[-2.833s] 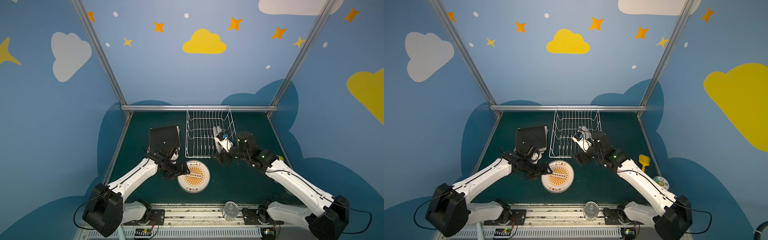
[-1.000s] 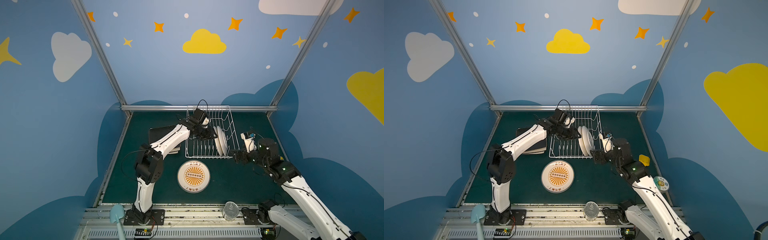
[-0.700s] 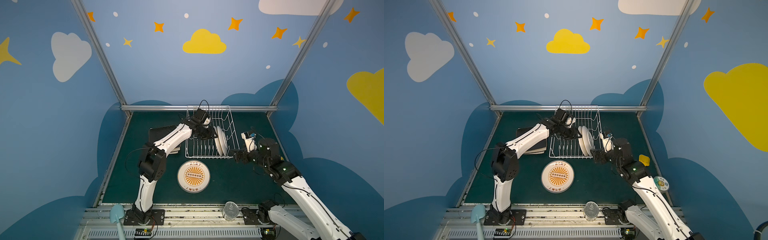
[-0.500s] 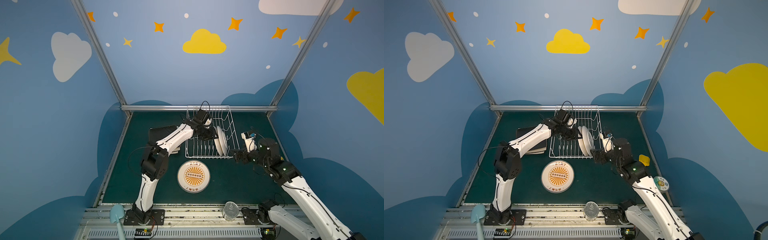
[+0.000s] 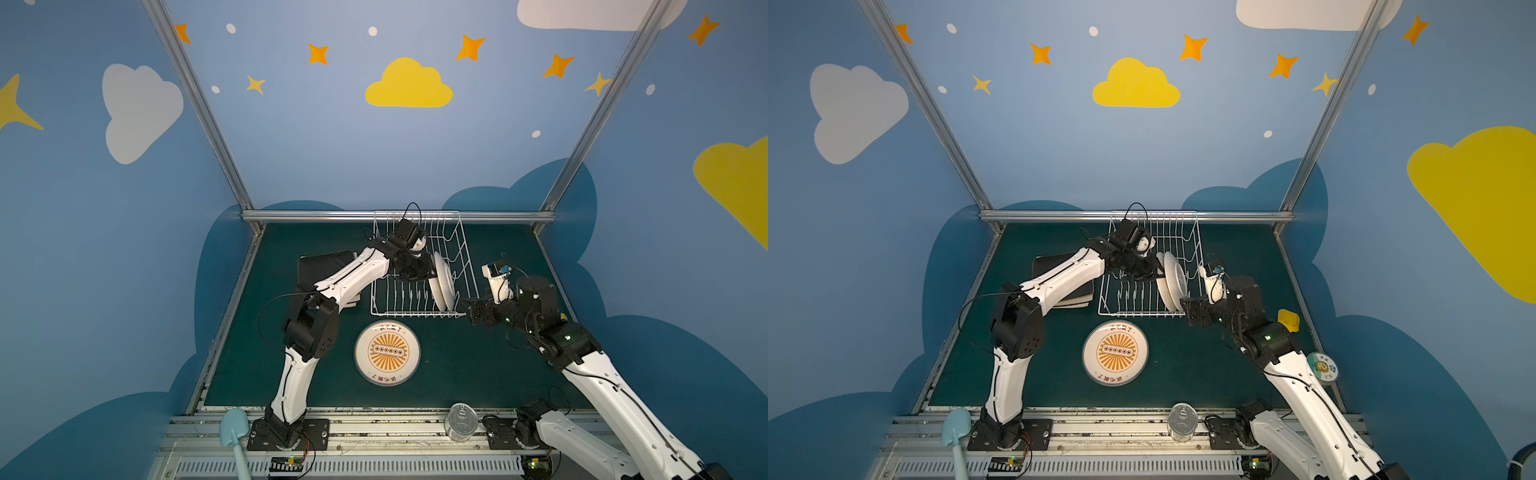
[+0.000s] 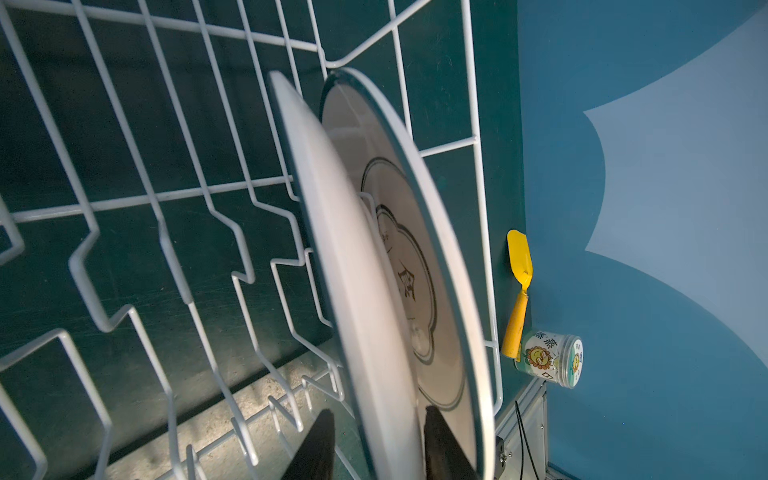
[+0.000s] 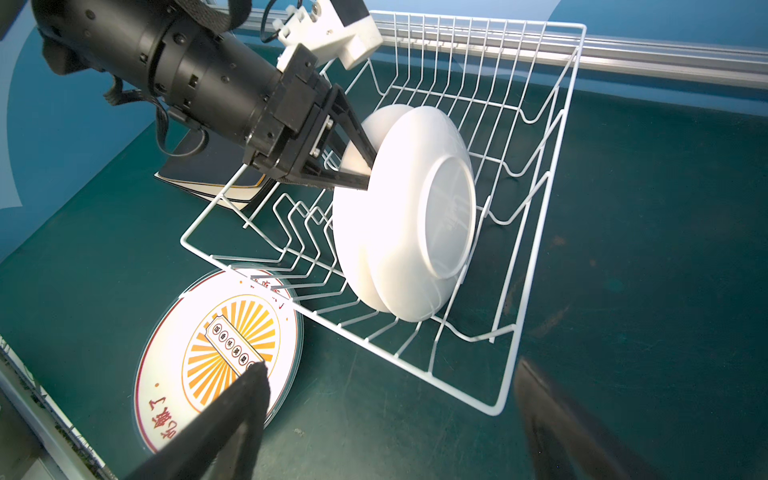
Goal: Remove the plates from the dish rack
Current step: 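Grasp the patterned plate in the rack with left gripper while right holds white plate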
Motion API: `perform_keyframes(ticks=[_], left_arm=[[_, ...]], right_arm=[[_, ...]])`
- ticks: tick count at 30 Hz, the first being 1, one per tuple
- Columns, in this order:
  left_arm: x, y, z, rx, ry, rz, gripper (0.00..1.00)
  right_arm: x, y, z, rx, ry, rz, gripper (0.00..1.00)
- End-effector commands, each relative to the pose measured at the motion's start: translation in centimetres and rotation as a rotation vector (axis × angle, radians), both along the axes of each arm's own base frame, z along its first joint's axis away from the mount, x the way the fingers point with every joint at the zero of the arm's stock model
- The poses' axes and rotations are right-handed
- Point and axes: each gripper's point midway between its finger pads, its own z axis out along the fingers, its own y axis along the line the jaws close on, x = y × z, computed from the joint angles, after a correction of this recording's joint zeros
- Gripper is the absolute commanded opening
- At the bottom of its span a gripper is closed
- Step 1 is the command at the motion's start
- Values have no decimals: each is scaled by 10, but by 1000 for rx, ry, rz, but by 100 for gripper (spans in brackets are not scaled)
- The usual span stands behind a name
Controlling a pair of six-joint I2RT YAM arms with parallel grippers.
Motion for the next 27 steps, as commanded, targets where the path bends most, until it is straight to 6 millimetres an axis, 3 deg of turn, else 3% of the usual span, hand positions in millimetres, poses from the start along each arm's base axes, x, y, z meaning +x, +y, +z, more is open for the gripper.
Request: perform_keyframes(ticks=[1, 17, 22, 27], left_arm=[[-2, -7, -16, 3, 35, -5, 35], [-6, -7, 2, -46, 18, 24, 15], [-9, -7, 9, -66, 19, 32, 3], [-13, -9, 19, -99, 21, 22, 3]], right_arm=[[2, -1, 3, 9, -15, -10, 92], [3, 0, 4, 16, -18, -9, 92], [4, 0, 5, 21, -24, -10, 92], [4, 0, 5, 22, -23, -12, 92]])
